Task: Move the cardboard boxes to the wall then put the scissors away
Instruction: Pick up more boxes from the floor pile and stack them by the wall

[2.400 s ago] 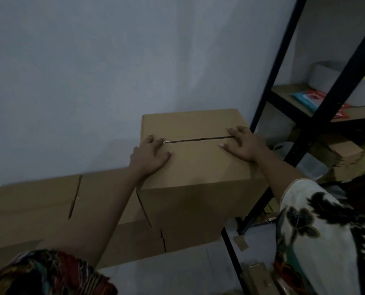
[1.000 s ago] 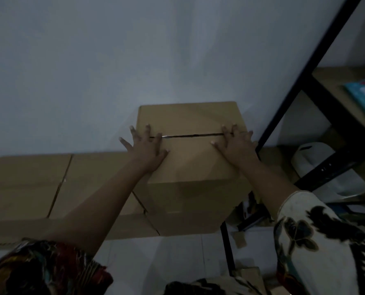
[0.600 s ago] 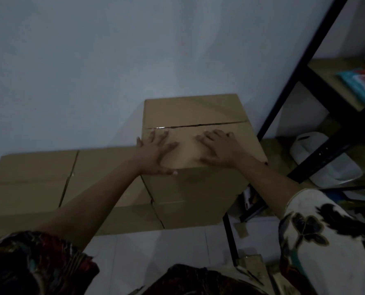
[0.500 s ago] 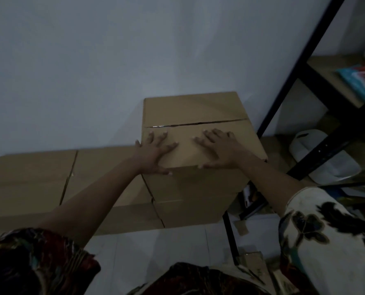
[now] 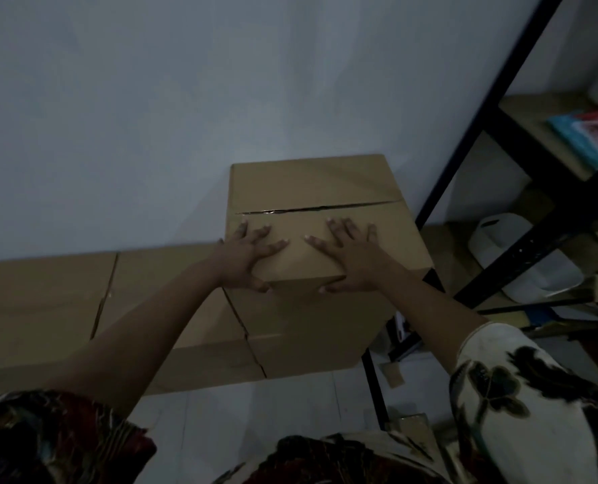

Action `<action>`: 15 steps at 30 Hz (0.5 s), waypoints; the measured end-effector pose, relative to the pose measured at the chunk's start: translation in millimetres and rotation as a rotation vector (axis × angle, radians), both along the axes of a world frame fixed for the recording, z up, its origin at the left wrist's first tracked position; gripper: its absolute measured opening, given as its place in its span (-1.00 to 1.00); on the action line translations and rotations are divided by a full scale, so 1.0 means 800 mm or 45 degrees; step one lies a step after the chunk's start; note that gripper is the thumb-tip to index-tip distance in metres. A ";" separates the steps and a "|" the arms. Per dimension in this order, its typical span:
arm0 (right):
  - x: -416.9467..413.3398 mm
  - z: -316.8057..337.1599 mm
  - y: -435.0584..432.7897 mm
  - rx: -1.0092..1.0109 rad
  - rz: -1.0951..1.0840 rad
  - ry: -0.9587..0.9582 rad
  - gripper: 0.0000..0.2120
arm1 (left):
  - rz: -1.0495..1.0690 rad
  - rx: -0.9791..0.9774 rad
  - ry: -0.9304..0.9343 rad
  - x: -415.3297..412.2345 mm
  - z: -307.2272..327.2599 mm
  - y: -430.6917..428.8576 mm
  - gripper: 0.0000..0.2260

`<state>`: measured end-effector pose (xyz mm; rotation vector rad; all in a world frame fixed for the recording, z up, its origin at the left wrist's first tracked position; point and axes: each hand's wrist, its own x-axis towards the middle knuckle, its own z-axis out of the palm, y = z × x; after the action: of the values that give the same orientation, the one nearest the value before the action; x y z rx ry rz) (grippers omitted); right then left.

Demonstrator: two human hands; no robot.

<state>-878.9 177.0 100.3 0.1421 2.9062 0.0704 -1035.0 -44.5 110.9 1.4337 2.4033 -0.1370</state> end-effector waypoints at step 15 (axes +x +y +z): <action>0.032 0.003 -0.062 -0.033 -0.312 0.085 -0.13 | 0.146 0.211 0.144 0.069 0.029 0.042 -0.37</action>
<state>-852.9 127.7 102.3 0.5023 2.9285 -0.0135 -979.9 -10.8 134.3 1.3866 2.6368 0.0095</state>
